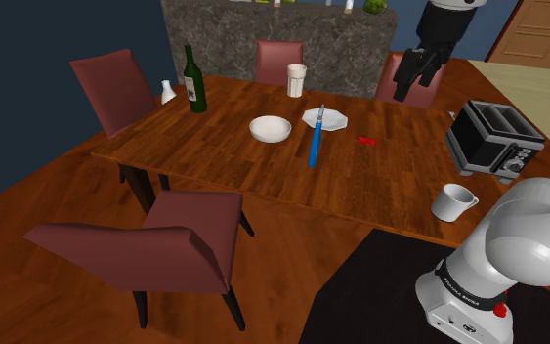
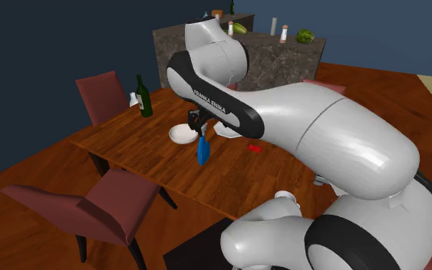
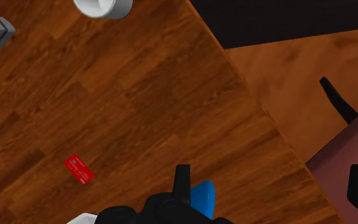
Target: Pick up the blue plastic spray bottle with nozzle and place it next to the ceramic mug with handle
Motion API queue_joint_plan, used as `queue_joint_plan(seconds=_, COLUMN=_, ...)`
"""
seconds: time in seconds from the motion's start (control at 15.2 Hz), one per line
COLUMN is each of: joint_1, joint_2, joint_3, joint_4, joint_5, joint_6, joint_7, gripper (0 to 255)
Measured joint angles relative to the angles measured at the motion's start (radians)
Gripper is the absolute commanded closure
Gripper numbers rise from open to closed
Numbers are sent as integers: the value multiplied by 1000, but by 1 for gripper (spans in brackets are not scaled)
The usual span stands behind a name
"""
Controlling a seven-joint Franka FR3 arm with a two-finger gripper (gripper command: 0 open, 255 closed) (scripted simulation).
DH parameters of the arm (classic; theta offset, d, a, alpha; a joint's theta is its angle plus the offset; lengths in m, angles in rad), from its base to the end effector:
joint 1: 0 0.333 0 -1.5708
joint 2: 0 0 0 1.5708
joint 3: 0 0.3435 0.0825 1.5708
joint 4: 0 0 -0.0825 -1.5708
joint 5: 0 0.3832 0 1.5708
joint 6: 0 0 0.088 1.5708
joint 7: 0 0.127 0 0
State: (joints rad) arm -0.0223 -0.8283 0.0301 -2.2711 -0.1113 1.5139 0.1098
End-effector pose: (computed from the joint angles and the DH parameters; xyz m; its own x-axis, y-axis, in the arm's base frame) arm 0.2690 -0.0084 0.6373 0.9897 -0.1152 0.0853 -0.1253 -0.9844 0.1236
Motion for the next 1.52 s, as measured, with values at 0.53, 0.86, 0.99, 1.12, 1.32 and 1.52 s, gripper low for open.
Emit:
queue_joint_plan(seconds=0.53, joint_1=-46, joint_2=252, joint_3=-21, joint_4=87, joint_5=50, joint_6=84, joint_7=107, gripper=0)
queue_joint_plan(seconds=0.86, joint_1=-78, joint_2=473, joint_3=-50, joint_4=199, joint_5=95, joint_6=128, joint_7=180, gripper=0)
queue_joint_plan(seconds=0.99, joint_1=-91, joint_2=554, joint_3=-66, joint_4=246, joint_5=115, joint_6=137, joint_7=202, gripper=0)
queue_joint_plan(seconds=1.12, joint_1=-99, joint_2=635, joint_3=-74, joint_4=297, joint_5=141, joint_6=141, joint_7=234, gripper=0)
queue_joint_plan(seconds=1.32, joint_1=-116, joint_2=776, joint_3=-94, joint_4=396, joint_5=181, joint_6=144, joint_7=267, gripper=0)
queue_joint_plan(seconds=1.52, joint_1=-138, joint_2=894, joint_3=-117, joint_4=480, joint_5=223, joint_6=139, joint_7=291, gripper=0)
